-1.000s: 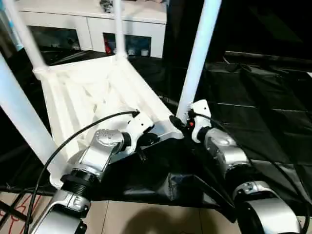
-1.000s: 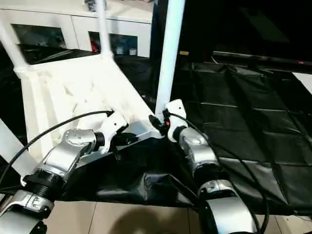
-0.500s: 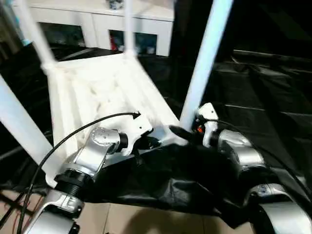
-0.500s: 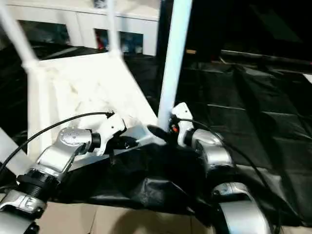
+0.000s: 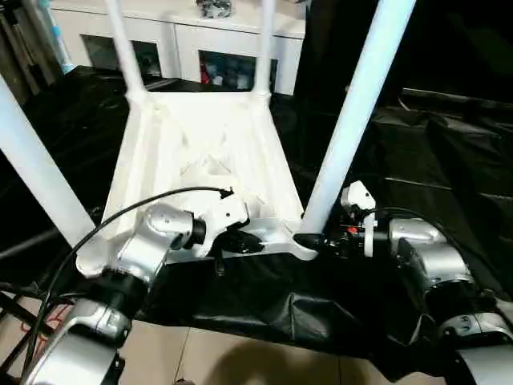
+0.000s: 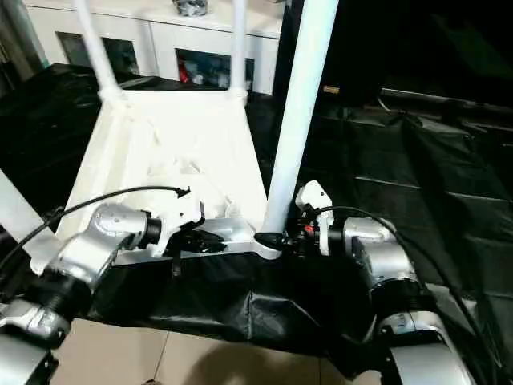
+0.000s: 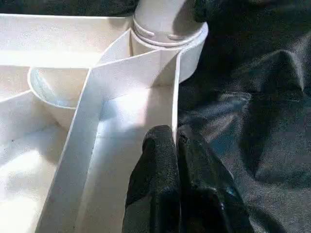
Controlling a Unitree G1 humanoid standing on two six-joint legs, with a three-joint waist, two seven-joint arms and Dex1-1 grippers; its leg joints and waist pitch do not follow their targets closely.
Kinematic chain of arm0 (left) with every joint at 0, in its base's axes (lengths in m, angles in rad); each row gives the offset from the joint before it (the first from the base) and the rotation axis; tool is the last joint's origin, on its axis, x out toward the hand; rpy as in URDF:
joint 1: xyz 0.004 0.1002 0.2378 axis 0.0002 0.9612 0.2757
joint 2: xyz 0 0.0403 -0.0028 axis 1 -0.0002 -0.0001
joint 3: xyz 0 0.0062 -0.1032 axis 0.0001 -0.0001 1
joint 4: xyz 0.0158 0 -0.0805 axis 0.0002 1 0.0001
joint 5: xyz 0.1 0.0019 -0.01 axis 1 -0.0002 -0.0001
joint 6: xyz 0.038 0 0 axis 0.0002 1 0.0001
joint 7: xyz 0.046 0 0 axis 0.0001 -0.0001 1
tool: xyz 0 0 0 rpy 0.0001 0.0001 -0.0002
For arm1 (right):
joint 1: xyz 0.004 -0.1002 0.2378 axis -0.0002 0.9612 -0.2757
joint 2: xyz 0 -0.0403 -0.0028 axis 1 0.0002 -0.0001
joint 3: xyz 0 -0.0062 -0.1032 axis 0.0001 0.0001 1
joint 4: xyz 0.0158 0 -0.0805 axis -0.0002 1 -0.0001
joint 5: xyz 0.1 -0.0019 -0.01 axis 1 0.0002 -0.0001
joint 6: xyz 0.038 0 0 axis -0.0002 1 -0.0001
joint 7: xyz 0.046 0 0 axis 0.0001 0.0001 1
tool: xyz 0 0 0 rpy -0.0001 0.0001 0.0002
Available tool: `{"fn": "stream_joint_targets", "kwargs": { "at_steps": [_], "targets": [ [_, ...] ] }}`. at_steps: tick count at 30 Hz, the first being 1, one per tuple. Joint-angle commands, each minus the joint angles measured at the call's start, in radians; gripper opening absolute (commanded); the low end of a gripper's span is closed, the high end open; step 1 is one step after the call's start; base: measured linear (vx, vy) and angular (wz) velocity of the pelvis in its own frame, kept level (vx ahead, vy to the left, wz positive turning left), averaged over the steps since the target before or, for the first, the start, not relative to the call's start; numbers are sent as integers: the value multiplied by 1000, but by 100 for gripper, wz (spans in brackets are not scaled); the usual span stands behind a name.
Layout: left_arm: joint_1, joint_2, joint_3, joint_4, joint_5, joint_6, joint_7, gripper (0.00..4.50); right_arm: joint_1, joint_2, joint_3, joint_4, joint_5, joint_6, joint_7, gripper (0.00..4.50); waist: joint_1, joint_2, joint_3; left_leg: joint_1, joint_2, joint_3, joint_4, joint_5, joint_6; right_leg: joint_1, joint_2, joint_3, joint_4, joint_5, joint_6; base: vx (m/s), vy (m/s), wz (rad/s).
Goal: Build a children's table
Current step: Rotate leg to tighten
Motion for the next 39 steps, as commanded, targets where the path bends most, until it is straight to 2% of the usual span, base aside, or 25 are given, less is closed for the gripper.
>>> {"fn": "stream_joint_targets", "kwargs": {
  "at_steps": [1, 8, 9, 10, 11, 12, 13, 14, 15, 17, 19, 22, 23, 25, 28, 30, 33, 36, 37, 38, 39],
  "targets": [
    [-41, 3, 16, 45, 24, 9, 65, 0, 36, 42, 103, -18, 15, 37, 123, 250, 1, 5, -53, -1, 23, 5, -63, -209, 47, 49, -53, 37, -63, -189, -230, 0, 0, 0],
    [-24, -14, 28, 23, 4, 32, 68, 0, 30, 68, 67, -6, 13, 31, 54, 217, 1, 6, -52, 1, 24, 5, -63, -222, 40, 48, -55, 37, -65, -209, -230, 0, 0, 0],
    [-10, -30, 32, -4, -9, 60, 89, 0, 8, 106, 35, 51, -13, 1, -103, 217, 0, 3, -52, 1, 24, 5, -63, -220, 38, 47, -56, 38, -65, -212, -229, 0, 0, 0],
    [-10, -30, 32, -4, -9, 60, 89, 0, 8, 106, 35, 51, -13, 1, -103, 212, -2, 6, -51, 2, 25, 5, -65, -224, 32, 43, -59, 39, -64, -219, -231, 0, 0, 0],
    [-4, -36, 34, -15, -13, 71, 100, 0, -2, 121, 23, 76, -24, -9, -168, 208, -14, 3, -47, -7, 20, -2, -71, -255, 15, 49, -58, 35, -71, -306, -201, 0, 0, 0],
    [-4, -36, 34, -15, -13, 71, 100, 0, -2, 121, 23, 76, -24, -9, -168, 208, -16, 4, -47, -4, 19, -3, -71, -269, 11, 47, -59, 35, -76, -338, -190, 0, 0, 0],
    [14, -55, 35, -52, -17, 101, 124, 0, -24, 159, -3, 130, -46, -26, -315, 205, -22, 2, -47, -1, 21, -4, -71, -282, 5, 42, -60, 36, -78, -370, -180, 0, 0, 0],
    [16, -59, 36, -57, -17, 105, 129, 0, -27, 165, -7, 137, -48, -27, -335, 204, -25, 4, -47, -1, 22, -6, -73, -284, -1, 40, -62, 37, -78, -378, -180, 0, 0, 0],
    [40, -89, 36, -108, -20, 146, 170, 0, -48, 213, -34, 185, -57, -34, -479, 203, -38, -1, -47, -10, 21, -9, -74, -280, -9, 47, -60, 35, -74, -379, -176, 0, 0, 0],
    [53, -112, 35, -137, -22, 171, 197, 0, -58, 242, -47, 203, -55, -32, -538, 200, -48, 2, -47, -17, 19, -12, -76, -267, -15, 50, -61, 32, -76, -385, -163, 0, 0, 0],
    [74, -143, 27, -181, -21, 203, 228, 0, -67, 277, -55, 218, -58, -35, -596, 198, -56, 3, -47, -6, 17, -7, -70, -297, 0, 39, -56, 33, -84, -375, -170, 0, 0, 0],
    [101, -182, 16, -239, -23, 237, 255, 0, -81, 314, -57, 241, -67, -60, -660, 198, -59, 1, -48, -6, 18, -5, -69, -292, 13, 38, -55, 34, -81, -345, -187, 0, 0, 0],
    [104, -186, 11, -247, -26, 241, 258, 0, -84, 318, -53, 249, -70, -76, -665, 198, -58, 3, -49, -5, 19, -4, -69, -290, 14, 38, -55, 34, -80, -340, -189, 0, 0, 0],
    [107, -188, 0, -250, -23, 236, 259, 0, -86, 325, -55, 253, -59, -98, -644, 267, -57, 3, -49, -5, 18, -3, -69, -286, 24, 38, -53, 33, -80, -322, -192, 0, 0, 0],
    [108, -180, -4, -252, -13, 229, 261, 0, -96, 315, -73, 258, -45, -102, -627, 273, -57, 5, -50, -4, 19, -2, -69, -278, 28, 38, -54, 34, -78, -297, -202, 0, 0, 0],
    [108, -172, -1, -252, -9, 228, 261, 0, -92, 291, -69, 242, -47, -107, -589, 302, -51, 3, -52, -1, 20, 2, -64, -254, 40, 38, -51, 36, -73, -249, -219, 0, 0, 0],
    [104, -160, 2, -240, -7, 217, 257, 0, -54, 221, -33, 177, -56, -120, -461, 310, -38, 3, -54, -8, 20, 4, -60, -189, 67, 48, -50, 35, -64, -162, -224, 0, 0, 0],
    [102, -153, 0, -229, -5, 205, 253, 0, -21, 170, -16, 124, -49, -129, -378, 310, -26, 1, -54, -5, 19, 7, -57, -160, 85, 50, -51, 35, -61, -121, -240, 0, 0, 0],
    [92, -144, 8, -199, -4, 186, 246, 0, 36, 78, -22, 27, 0, -109, -238, 310, -18, 4, -52, -2, 17, 8, -56, -169, 96, 53, -47, 35, -67, -131, -230, 0, 0, 0],
    [88, -141, 10, -189, -4, 180, 244, 0, 53, 49, -28, -2, 18, -100, -195, 310, -11, 1, -55, 4, 21, 10, -52, -169, 102, 51, -49, 37, -63, -118, -232, 0, 0, 0],
    [85, -137, 13, -178, -2, 174, 244, 0, 72, 19, -38, -37, 41, -78, -155, 310, -6, 4, -53, 6, 20, 12, -52, -173, 113, 45, -47, 39, -63, -106, -244, 0, 0, 0]
  ]
}}
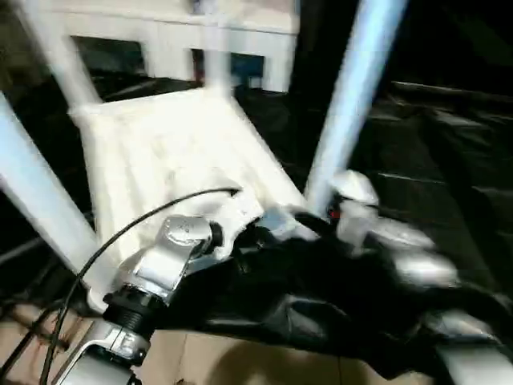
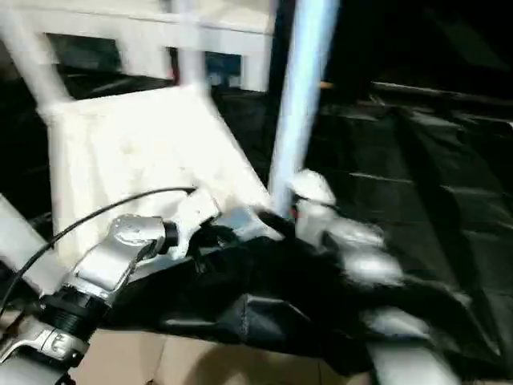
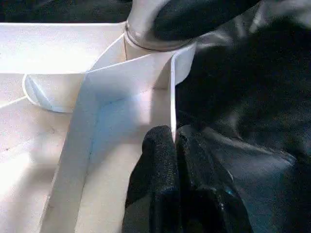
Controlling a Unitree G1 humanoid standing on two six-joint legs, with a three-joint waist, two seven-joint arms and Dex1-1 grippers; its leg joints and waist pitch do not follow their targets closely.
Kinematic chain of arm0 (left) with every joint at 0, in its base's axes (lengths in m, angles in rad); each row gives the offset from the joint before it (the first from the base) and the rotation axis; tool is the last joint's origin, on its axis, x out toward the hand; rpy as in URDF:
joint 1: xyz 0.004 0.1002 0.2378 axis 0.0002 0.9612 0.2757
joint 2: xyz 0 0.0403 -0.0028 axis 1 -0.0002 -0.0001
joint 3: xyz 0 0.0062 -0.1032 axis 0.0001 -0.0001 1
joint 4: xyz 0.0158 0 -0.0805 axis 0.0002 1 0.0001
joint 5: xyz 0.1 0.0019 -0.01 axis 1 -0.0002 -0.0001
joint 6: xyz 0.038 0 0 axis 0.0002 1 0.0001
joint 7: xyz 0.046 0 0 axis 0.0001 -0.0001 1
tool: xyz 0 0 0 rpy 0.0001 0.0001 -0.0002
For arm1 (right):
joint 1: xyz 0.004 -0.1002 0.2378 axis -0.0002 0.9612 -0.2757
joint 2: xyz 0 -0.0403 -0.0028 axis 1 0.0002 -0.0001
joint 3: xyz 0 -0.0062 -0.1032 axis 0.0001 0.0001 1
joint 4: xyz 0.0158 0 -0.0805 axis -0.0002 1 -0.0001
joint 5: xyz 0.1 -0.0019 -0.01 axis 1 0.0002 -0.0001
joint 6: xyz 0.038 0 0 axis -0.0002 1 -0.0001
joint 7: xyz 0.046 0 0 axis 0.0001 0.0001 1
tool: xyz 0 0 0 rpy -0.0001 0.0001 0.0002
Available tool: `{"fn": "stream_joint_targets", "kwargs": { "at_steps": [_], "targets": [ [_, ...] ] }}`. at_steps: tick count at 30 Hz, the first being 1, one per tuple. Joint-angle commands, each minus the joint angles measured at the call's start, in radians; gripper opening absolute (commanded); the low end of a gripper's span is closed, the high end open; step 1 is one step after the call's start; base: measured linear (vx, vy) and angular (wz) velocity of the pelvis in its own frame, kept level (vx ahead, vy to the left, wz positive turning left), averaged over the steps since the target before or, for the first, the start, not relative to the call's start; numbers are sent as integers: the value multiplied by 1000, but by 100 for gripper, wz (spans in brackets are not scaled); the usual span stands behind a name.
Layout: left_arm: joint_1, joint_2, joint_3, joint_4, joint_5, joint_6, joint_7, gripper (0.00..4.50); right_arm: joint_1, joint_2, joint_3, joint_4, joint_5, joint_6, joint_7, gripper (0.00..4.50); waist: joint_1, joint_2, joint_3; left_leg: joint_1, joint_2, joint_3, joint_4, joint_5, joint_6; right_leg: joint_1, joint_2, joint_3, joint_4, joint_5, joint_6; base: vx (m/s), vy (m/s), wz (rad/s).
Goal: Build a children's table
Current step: Rotate leg to tighten
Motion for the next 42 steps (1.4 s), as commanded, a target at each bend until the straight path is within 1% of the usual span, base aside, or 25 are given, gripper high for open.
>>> {"fn": "stream_joint_targets", "kwargs": {
  "at_steps": [1, 3, 4, 5, 6, 7, 8, 10, 11, 13, 14, 16, 17, 19, 22, 23, 25, 29, 30, 31, 33, 37, 39, 40, 42],
  "targets": [
    [-12, -12, -3, 35, -20, -35, 6, 0, 37, -24, 18, -61, 44, 51, 127, 310, -4, -11, -52, -3, 17, 11, -52, -177, 118, 58, -45, 41, -62, -135, -236, 0, 0, 0],
    [-20, -2, 0, 57, -18, -53, 0, 0, 66, -72, -1, -108, 73, 74, 176, 310, -1, -4, -51, -1, 17, 9, -54, -198, 109, 55, -48, 40, -71, -206, -214, 0, 0, 0],
    [-24, 2, 0, 65, -18, -62, -4, 0, 74, -87, -7, -120, 80, 80, 190, 310, -1, -5, -50, 2, 19, 9, -54, -213, 105, 52, -49, 40, -73, -232, -212, 0, 0, 0],
    [-39, 18, 1, 104, -29, -119, -51, 0, 103, -147, -44, -163, 122, 122, 243, 310, -1, -2, -49, 1, 14, 9, -55, -228, 100, 53, -46, 39, -82, -276, -192, 0, 0, 0],
    [-43, 23, 1, 114, -35, -137, -71, 0, 110, -160, -58, -174, 137, 135, 254, 310, 3, -5, -51, 8, 17, 10, -52, -243, 101, 48, -47, 40, -82, -293, -186, 0, 0, 0],
    [-47, 27, 1, 124, -47, -168, -107, 0, 113, -172, -77, -178, 151, 145, 256, 310, 0, -8, -50, -2, 13, 8, -54, -236, 104, 53, -49, 39, -84, -313, -176, 0, 0, 0],
    [-47, 33, 1, 129, -70, -201, -165, 0, 112, -182, -102, -175, 167, 155, 252, 310, -2, -8, -51, -7, 14, 6, -55, -231, 99, 56, -50, 37, -81, -322, -172, 0, 0, 0],
    [-49, 43, -2, 135, -91, -227, -229, 0, 110, -193, -135, -166, 189, 166, 238, 310, -6, -9, -53, -11, 13, 3, -54, -211, 90, 54, -51, 33, -83, -349, -159, 0, 0, 0],
    [-52, 49, -6, 143, -95, -242, -254, 0, 110, -199, -150, -162, 200, 170, 226, 310, -4, -6, -53, -8, 14, 4, -54, -207, 90, 52, -52, 34, -84, -347, -161, 0, 0, 0],
    [-68, 60, -14, 168, -103, -280, -314, 0, 89, -211, -196, -105, 199, 155, 141, 310, -2, -3, -57, -2, 16, 8, -50, -174, 92, 49, -49, 37, -74, -258, -196, 0, 0, 0],
    [-73, 61, -15, 179, -107, -291, -328, 0, 83, -213, -205, -91, 195, 157, 110, 310, -2, -3, -58, -3, 16, 8, -50, -164, 92, 50, -49, 36, -72, -241, -204, 0, 0, 0],
    [-85, 61, -18, 193, -111, -314, -349, 0, 72, -211, -217, -52, 174, 125, 38, 310, 4, 4, -60, 1, 17, 11, -47, -140, 86, 49, -48, 35, -65, -182, -229, 0, 0, 0],
    [-90, 61, -22, 196, -115, -327, -367, 0, 63, -204, -220, -30, 162, 122, -10, 310, 4, 3, -59, 0, 16, 12, -47, -140, 86, 50, -47, 35, -63, -170, -233, 0, 0, 0],
    [-97, 59, -29, 208, -120, -358, -393, 0, 62, -191, -217, -22, 146, 117, -56, 310, 17, 11, -61, 0, 16, 12, -46, -128, 82, 54, -48, 35, -57, -131, -241, 0, 0, 0],
    [-105, 50, -29, 222, -121, -388, -399, 0, 64, -167, -210, -25, 126, 111, -103, 310, 21, 7, -65, -3, 17, 15, -43, -114, 93, 59, -47, 33, -48, -75, -251, 0, 0, 0],
    [-113, 41, -28, 241, -120, -422, -409, 0, 68, -139, -206, -34, 122, 104, -126, 310, 22, 10, -65, -3, 17, 15, -42, -110, 97, 58, -48, 33, -48, -71, -252, 0, 0, 0],
    [-121, 32, -24, 267, -120, -470, -425, 0, 76, -106, -198, -49, 121, 96, -144, 310, 22, 6, -63, -4, 17, 17, -44, -123, 99, 57, -50, 32, -51, -101, -244, 0, 0, 0],
    [-124, 32, -15, 289, -130, -492, -458, 0, 83, -70, -185, -63, 123, 84, -178, 310, 24, 9, -61, -1, 21, 17, -47, -148, 87, 54, -53, 33, -54, -142, -234, 0, 0, 0],
    [-123, 43, -20, 294, -142, -518, -500, 0, 75, -38, -190, -46, 123, 73, -234, 310, 26, 3, -61, 1, 22, 19, -48, -147, 84, 52, -53, 33, -55, -151, -231, 0, 0, 0],
    [-123, 47, -23, 295, -144, -530, -511, 0, 72, -28, -192, -41, 122, 70, -250, 310, 25, 3, -60, -3, 20, 18, -50, -147, 78, 53, -55, 33, -53, -168, -222, 0, 0, 0],
    [-121, 51, -27, 297, -147, -546, -527, 0, 75, -16, -191, -44, 121, 69, -257, 310, 26, 5, -60, 0, 22, 19, -50, -157, 73, 50, -56, 34, -55, -182, -214, 0, 0, 0],
    [-121, 66, -33, 318, -148, -632, -575, 0, 89, 33, -172, -68, 114, 65, -273, 310, 31, 4, -60, -2, 23, 20, -52, -149, 75, 51, -58, 35, -51, -167, -208, 0, 0, 0],
    [-122, 68, -34, 322, -144, -646, -578, 0, 88, 37, -170, -67, 113, 63, -278, 310, 31, 5, -61, -2, 24, 20, -51, -146, 75, 50, -58, 35, -50, -156, -209, 0, 0, 0],
    [-124, 71, -30, 333, -136, -666, -572, 0, 88, 44, -167, -68, 112, 62, -287, 310, 33, 9, -61, -1, 24, 21, -51, -142, 73, 49, -58, 36, -49, -144, -213, 0, 0, 0],
    [-132, 75, -21, 360, -125, -701, -556, 0, 85, 53, -168, -66, 117, 59, -299, 310, 33, 7, -61, -1, 23, 22, -50, -139, 73, 50, -57, 36, -47, -127, -215, 0, 0, 0]
  ]
}}
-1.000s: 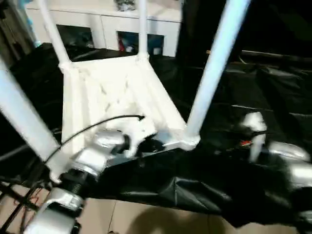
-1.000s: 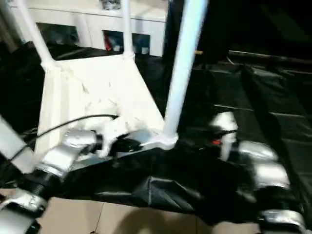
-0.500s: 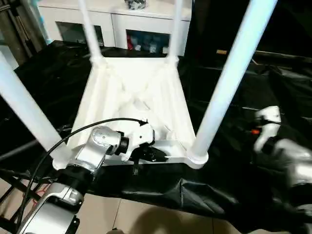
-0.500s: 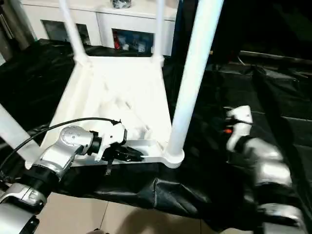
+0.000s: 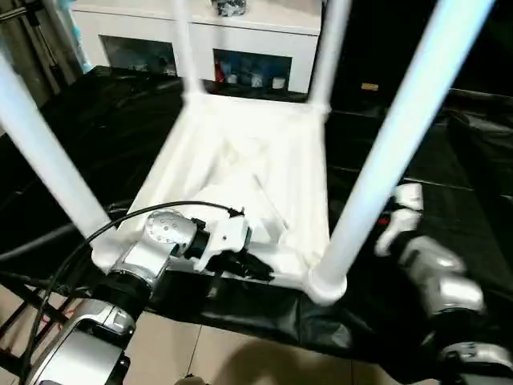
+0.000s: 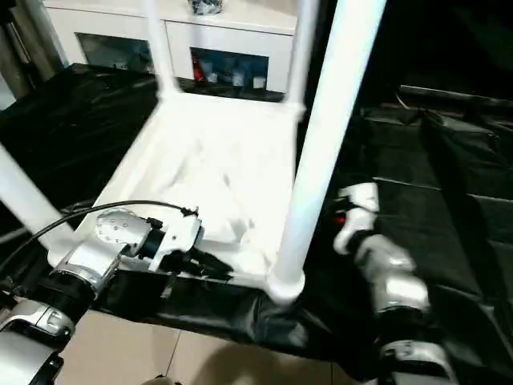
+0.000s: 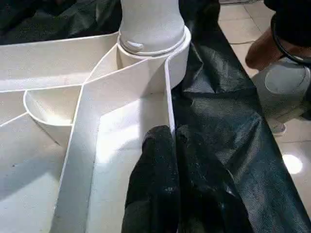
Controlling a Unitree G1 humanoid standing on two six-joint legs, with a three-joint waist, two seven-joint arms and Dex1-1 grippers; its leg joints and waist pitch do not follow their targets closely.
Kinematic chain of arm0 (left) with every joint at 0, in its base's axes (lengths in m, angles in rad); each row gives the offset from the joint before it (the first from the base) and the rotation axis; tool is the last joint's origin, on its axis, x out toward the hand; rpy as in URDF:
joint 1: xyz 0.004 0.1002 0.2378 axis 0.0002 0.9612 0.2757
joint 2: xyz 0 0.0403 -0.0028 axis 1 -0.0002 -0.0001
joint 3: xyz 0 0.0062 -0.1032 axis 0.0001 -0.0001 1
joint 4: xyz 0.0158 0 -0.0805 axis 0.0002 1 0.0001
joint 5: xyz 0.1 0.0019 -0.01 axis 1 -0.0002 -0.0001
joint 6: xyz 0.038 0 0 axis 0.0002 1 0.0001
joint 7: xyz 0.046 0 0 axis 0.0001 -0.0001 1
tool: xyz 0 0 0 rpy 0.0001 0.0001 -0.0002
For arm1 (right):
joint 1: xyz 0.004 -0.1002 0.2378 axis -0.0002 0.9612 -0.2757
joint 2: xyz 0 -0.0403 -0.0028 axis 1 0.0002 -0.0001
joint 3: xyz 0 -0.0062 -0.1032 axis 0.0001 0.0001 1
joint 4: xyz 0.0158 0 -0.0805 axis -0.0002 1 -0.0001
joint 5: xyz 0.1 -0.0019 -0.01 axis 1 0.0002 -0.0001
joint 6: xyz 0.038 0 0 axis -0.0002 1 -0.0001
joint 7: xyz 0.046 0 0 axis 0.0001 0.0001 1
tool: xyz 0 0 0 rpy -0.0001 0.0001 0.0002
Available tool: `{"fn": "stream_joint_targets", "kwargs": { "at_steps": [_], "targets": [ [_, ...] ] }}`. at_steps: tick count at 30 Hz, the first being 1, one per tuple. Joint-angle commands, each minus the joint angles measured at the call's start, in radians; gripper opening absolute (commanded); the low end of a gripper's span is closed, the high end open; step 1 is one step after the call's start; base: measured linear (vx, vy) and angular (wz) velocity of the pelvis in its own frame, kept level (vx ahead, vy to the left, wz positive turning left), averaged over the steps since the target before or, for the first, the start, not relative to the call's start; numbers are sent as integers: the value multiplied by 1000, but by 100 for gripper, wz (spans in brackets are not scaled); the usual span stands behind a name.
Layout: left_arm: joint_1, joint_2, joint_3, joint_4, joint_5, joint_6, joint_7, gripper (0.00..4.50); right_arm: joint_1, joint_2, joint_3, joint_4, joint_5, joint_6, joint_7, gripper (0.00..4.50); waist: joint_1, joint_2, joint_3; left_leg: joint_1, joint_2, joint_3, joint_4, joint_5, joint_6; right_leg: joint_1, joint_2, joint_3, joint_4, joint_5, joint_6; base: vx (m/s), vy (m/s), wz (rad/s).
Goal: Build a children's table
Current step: Rotate leg to tighten
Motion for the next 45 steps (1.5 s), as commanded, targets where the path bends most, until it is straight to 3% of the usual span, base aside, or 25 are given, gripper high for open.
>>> {"fn": "stream_joint_targets", "kwargs": {
  "at_steps": [1, 3, 4, 5, 8, 11, 15, 17, 18, 21, 22, 24, 25, 26, 27, 29, 31, 34, 36, 38, 45],
  "targets": [
    [-39, -12, 22, 18, -39, -76, 12, 0, 1, 2, -4, -28, -2, -9, -16, 310, -5, -12, -63, 6, 23, 5, -57, -148, 64, 53, -45, 37, -51, -133, -216, 0, 0, 0],
    [-45, -8, 49, 41, -42, -112, 34, 0, 5, 15, -5, -38, -2, -9, -31, 310, -5, -10, -62, 6, 22, 4, -58, -163, 57, 52, -45, 37, -55, -159, -207, 0, 0, 0],
    [-47, -9, 59, 44, -50, -115, 34, 44, 7, 19, -5, -42, -2, -9, -34, 313, -6, -12, -61, 6, 22, 5, -59, -177, 50, 52, -46, 38, -57, -182, -200, 0, 0, 0],
    [-44, -4, 64, 37, -61, -101, 16, 55, 10, 23, -5, -46, -3, -9, -40, 313, -6, -12, -61, 5, 22, 4, -59, -176, 46, 53, -47, 38, -56, -189, -195, 0, 0, 0],
    [-25, 13, 91, -5, -103, -79, -10, 76, 26, 46, -7, -78, -7, -19, -98, 313, -4, -3, -62, 8, 24, 4, -60, -178, 34, 49, -49, 39, -54, -184, -212, 0, 0, 0],
    [7, 30, 131, -61, -136, -69, 32, 103, 38, 71, -22, -127, -14, -6, -192, 313, -11, -4, -61, 6, 23, 3, -62, -191, 26, 50, -43, 37, -50, -159, -214, 0, 0, 0],
    [70, 29, 227, -146, -171, -27, 218, 135, 66, 91, -14, -232, -55, 30, -300, 313, -25, -3, -61, 5, 21, 3, -62, -193, 17, 51, -40, 39, -49, -142, -201, 0, 0, 0],
    [121, -14, 322, -218, -235, 24, 358, 159, 98, 104, -19, -319, -83, 55, -375, 313, -26, -6, -59, 7, 21, 3, -63, -202, 18, 49, -41, 41, -54, -159, -193, 0, 0, 0],
    [136, -32, 356, -235, -222, 22, 450, 159, 106, 104, -18, -342, -103, 84, -417, 313, -26, -6, -59, 7, 19, 4, -63, -206, 20, 47, -39, 41, -56, -171, -189, 0, 0, 0],
    [191, -91, 436, -315, -239, 56, 630, 179, 142, 94, 28, -404, -174, 77, -446, 313, -31, -4, -56, 6, 19, 4, -64, -223, 8, 46, -34, 42, -63, -207, -162, 0, 0, 0],
    [234, -127, 487, -369, -219, 90, 772, 201, 181, 87, 69, -450, -206, 59, -428, 347, -31, -5, -56, 5, 21, 3, -62, -233, 7, 47, -33, 42, -64, -203, -150, 0, 0, 0],
    [271, -149, 516, -416, -191, 140, 872, 208, 216, 89, 87, -488, -206, 68, -415, 347, -34, -9, -53, 2, 21, 3, -62, -236, 21, 47, -32, 41, -68, -202, -133, 0, 0, 0],
    [335, -166, 535, -502, -145, 241, 958, 214, 257, 107, 70, -533, -188, 86, -443, 350, -36, -24, -56, 1, 20, 2, -64, -240, 28, 48, -32, 40, -68, -239, -116, 0, 0, 0],
    [335, -166, 535, -502, -145, 241, 958, 214, 257, 107, 70, -533, -188, 86, -443, 350, -36, -19, -56, 1, 24, 0, -65, -237, 28, 48, -33, 42, -66, -240, -115, 0, 0, 0],
    [408, -182, 538, -586, -115, 300, 1012, 217, 288, 118, 47, -573, -201, 101, -503, 370, -41, -27, -52, -1, 20, 2, -65, -238, 32, 42, -29, 41, -73, -261, -104, 0, 0, 0],
    [469, -199, 536, -641, -97, 317, 1054, 218, 304, 127, 25, -603, -207, 117, -552, 391, -47, -19, -52, -1, 21, -1, -67, -232, 25, 40, -25, 42, -71, -244, -93, 0, 0, 0],
    [531, -214, 531, -687, -75, 322, 1091, 218, 315, 143, 3, -630, -163, 140, -551, 391, -51, -19, -52, -3, 21, -2, -66, -241, 26, 38, -23, 43, -71, -224, -87, 0, 0, 0],
    [594, -223, 503, -730, -66, 312, 1103, 218, 348, 158, 13, -672, -124, 154, -518, 391, -53, -21, -48, -4, 21, -2, -68, -275, 31, 35, -23, 43, -77, -243, -73, 0, 0, 0],
    [622, -231, 473, -765, -62, 331, 1116, 218, 388, 157, 50, -708, -118, 164, -484, 391, -54, -15, -48, -1, 21, -3, -69, -292, 25, 32, -21, 43, -80, -254, -69, 0, 0, 0],
    [626, -233, 464, -777, -61, 353, 1119, 218, 398, 159, 57, -719, -110, 176, -476, 391, -52, -18, -48, -2, 22, -3, -68, -293, 21, 32, -20, 45, -77, -229, -75, 0, 0, 0],
    [620, -225, 436, -815, -35, 407, 1147, 218, 408, 175, 46, -743, -89, 220, -499, 391, -57, -17, -47, -6, 16, -8, -68, -291, 11, 34, -20, 46, -78, -247, -55, 0, 0, 0]
  ]
}}
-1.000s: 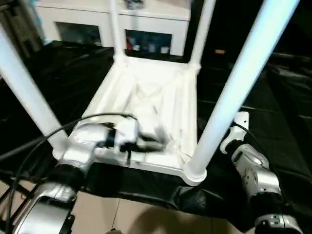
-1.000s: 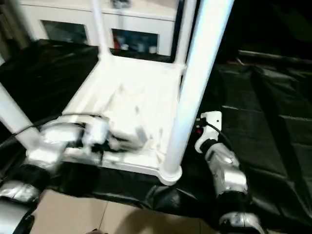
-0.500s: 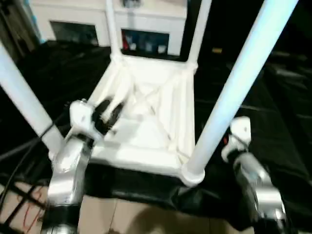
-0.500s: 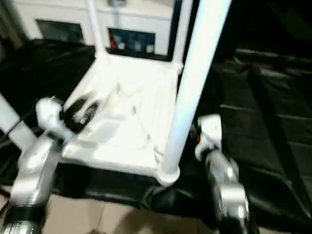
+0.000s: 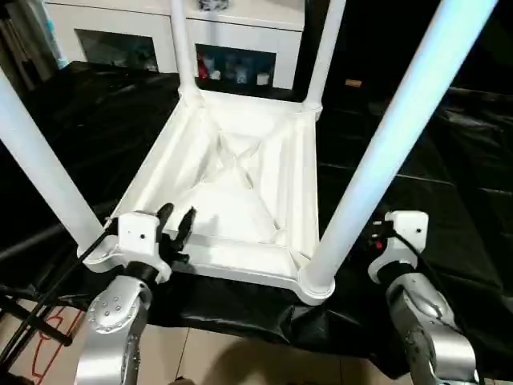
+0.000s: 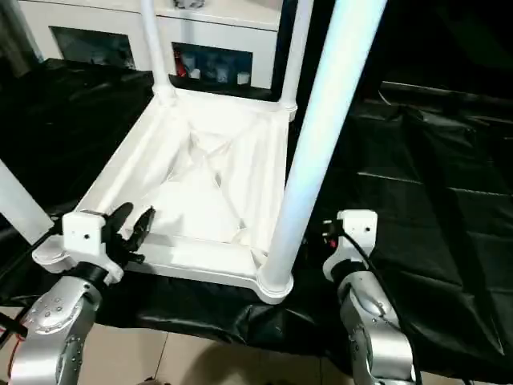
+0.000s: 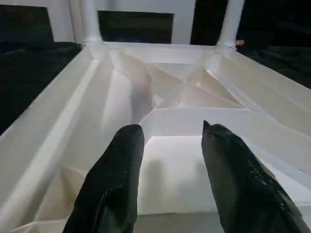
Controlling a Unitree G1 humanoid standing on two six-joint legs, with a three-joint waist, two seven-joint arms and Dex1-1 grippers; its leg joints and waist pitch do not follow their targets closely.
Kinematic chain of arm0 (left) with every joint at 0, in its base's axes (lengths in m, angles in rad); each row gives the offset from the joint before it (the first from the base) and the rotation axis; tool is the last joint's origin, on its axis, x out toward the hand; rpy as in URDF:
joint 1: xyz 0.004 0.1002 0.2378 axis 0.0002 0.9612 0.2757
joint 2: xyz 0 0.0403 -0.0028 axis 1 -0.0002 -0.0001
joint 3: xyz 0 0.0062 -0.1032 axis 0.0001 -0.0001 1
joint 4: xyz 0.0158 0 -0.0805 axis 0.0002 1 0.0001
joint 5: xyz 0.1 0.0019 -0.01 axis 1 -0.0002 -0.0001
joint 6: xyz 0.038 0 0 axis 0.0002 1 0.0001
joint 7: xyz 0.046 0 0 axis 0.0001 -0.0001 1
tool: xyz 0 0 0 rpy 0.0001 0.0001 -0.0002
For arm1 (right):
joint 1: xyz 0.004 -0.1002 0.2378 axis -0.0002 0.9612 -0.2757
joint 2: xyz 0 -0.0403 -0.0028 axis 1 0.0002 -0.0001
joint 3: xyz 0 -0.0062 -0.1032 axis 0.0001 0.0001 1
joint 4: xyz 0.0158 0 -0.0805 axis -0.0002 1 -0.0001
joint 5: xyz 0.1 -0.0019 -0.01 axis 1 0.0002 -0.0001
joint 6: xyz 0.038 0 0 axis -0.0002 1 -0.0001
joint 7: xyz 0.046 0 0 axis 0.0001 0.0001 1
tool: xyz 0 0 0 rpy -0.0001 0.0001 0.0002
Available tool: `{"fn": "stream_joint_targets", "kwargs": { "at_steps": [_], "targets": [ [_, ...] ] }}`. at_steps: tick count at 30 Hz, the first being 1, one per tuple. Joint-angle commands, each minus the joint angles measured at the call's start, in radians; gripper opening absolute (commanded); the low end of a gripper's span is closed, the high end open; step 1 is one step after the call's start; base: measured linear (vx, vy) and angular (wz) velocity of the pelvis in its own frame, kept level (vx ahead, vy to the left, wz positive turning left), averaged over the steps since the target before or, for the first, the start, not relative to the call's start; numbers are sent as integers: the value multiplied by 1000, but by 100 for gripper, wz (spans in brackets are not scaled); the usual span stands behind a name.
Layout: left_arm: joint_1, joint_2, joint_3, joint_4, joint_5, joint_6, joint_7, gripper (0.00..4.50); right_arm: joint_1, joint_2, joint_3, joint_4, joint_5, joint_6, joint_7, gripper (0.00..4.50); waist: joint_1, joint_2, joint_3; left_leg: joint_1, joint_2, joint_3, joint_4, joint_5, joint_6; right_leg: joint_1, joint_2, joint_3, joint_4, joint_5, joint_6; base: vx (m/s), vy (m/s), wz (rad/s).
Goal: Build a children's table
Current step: Rotate leg to tighten
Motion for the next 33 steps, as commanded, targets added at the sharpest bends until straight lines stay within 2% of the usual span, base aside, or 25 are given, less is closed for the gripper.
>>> {"fn": "stream_joint_targets", "kwargs": {
  "at_steps": [1, 6, 10, 12, 14, 15, 16, 17, 18, 19, 20, 21, 22, 23, 24, 25, 26, 27, 28, 29, 30, 31, 32, 33],
  "targets": [
    [-11, 11, -16, -20, 11, 16, 8, 218, 3, -6, -8, -9, 5, 15, -3, 391, -2, 11, -52, 2, 15, -4, -66, -288, 11, 43, -24, 39, -79, -237, -75, 0, 0, 0],
    [-15, 18, -24, -24, 10, 27, 16, 218, -3, -16, 5, -2, -13, 18, -11, 391, -6, 11, -55, 2, 14, -4, -64, -264, 11, 46, -22, 39, -73, -180, -93, 0, 0, 0],
    [-12, 17, -29, -32, 7, 23, 19, 218, -6, -23, 8, 4, -19, 21, -15, 391, -8, 6, -55, 2, 14, -3, -62, -252, 19, 48, -23, 39, -72, -170, -105, 0, 0, 0],
    [-12, 21, -36, -32, 3, 3, 10, 218, -11, -27, 11, 9, -23, 23, -14, 391, -7, 7, -55, 2, 14, -3, -62, -253, 21, 48, -24, 39, -72, -175, -106, 0, 0, 0],
    [-11, 26, -44, -32, 1, 12, 9, 218, -16, -29, 19, 9, -24, 21, -8, 391, -4, 5, -56, -5, 3, 7, -52, -250, 70, 53, -47, 51, -80, -216, -105, 0, 0, 0],
    [-11, 26, -44, -32, 1, 13, 10, 218, -16, -28, 19, 8, -21, 27, -8, 391, -4, 15, -60, 44, 5, 50, -11, -273, 53, 4, -35, 103, -105, -309, -101, 0, 0, 0],
    [-10, 26, -45, -32, 1, 13, 10, 218, -16, -28, 19, 8, -21, 28, -8, 391, 13, -10, -56, 23, -11, 46, 14, -323, 49, 29, -49, 164, -112, -388, -116, -18, 57, -39],
    [-9, 26, -46, -32, 0, 11, 11, 218, -15, -28, 19, 8, -20, 31, -9, 391, 37, -21, -49, 0, -28, 17, 75, -333, 67, 58, -100, 261, -144, -494, -129, -18, 57, -39],
    [-9, 26, -46, -32, 0, 11, 11, 218, -15, -28, 19, 8, -20, 31, -9, 391, 37, -21, -49, 0, -28, 17, 75, -333, 67, 58, -100, 261, -144, -494, -129, -12, 121, -51],
    [-4, 35, -57, -32, 23, -5, 16, 218, -11, -29, 20, 11, -23, 30, -14, 391, 64, -18, -33, -19, -28, -52, 124, -280, 54, 67, -116, 351, -167, -659, -131, -6, 77, -25],
    [-1, 40, -64, -34, 36, -14, 18, 218, -9, -28, 19, 12, -23, 26, -16, 391, 24, 5, -39, -60, -12, -94, -5, -138, 106, 84, -41, 217, -94, -407, -173, -7, 167, -53],
    [0, 43, -68, -36, 45, -20, 19, 218, -9, -28, 19, 12, -24, 24, -18, 391, 19, 35, -48, 2, -2, -92, -43, -122, 126, 24, 37, 156, -64, -274, -154, 1, 196, -16],
    [1, 43, -69, -37, 45, -19, 20, 218, -9, -28, 19, 13, -22, 23, -19, 391, -24, 43, -49, 34, 27, -103, -57, -150, 115, -5, 71, 92, -2, -126, -137, -14, 284, -11],
    [4, 39, -68, -40, 38, -14, 24, 218, -9, -29, 19, 15, -19, 18, -19, 391, -29, 56, -58, 37, 40, -119, -62, -151, 59, 10, 60, 76, 10, -61, -132, -12, 193, 16],
    [5, 38, -68, -40, 36, -13, 26, 218, -9, -30, 19, 16, -20, 17, -19, 391, -35, 68, -60, 44, 60, -139, -67, -111, -3, 10, 58, 60, 18, -25, -124, -29, 130, 2],
    [7, 35, -67, -42, 31, -10, 31, 218, -10, -33, 21, 18, -22, 16, -18, 391, -50, 79, -53, 49, 154, -185, -99, 17, -3, -6, 33, 23, 56, -84, -84, 0, 0, 0],
    [8, 35, -66, -43, 28, -9, 33, 218, -11, -33, 21, 19, -21, 16, -18, 391, -57, 75, -60, 57, 173, -198, -94, 72, 24, -18, 24, 17, 76, -113, -70, 0, 0, 0],
    [11, 32, -62, -46, 24, -5, 39, 218, -12, -35, 22, 20, -20, 14, -16, 391, -62, 74, -72, 64, 178, -210, -78, 196, 130, -24, 9, 11, 94, -164, -59, 0, 0, 0],
    [16, 29, -60, -51, 21, -1, 45, 218, -12, -38, 23, 21, -17, 10, -11, 391, -66, 64, -74, 64, 172, -205, -68, 232, 211, -24, 2, 16, 95, -167, -62, 0, 0, 0],
    [19, 29, -60, -53, 19, 1, 48, 218, -13, -40, 24, 21, -15, 8, -7, 391, -65, 48, -82, 65, 136, -191, -48, 296, 382, -14, -16, 28, 72, -127, -115, -61, -74, -7],
    [21, 29, -59, -55, 19, -1, 48, 218, -13, -41, 24, 21, -14, 7, -6, 391, -61, 27, -83, 29, 63, -143, -7, 258, 471, 23, -42, 54, 13, -16, -203, -79, -124, -9],
    [35, 31, -57, -64, 15, -16, 50, 218, -14, -47, 23, 20, -10, 5, 6, 391, -40, -14, -91, -66, -69, -57, 68, 131, 403, 108, -84, 82, -44, 149, -273, -143, -192, -10],
    [42, 34, -55, -67, 11, -25, 50, 218, -15, -50, 23, 20, -7, 5, 14, 391, -16, -15, -78, -61, -64, -49, 66, 61, 312, 99, -125, 88, -66, 115, -239, -107, -136, -6],
    [45, 36, -55, -68, 11, -29, 49, 218, -17, -54, 24, 22, -8, 5, 15, 391, -13, -28, -59, -43, -47, -47, 38, -32, 167, 78, -102, 73, -84, -128, -131, -115, -133, -11]
  ]
}}
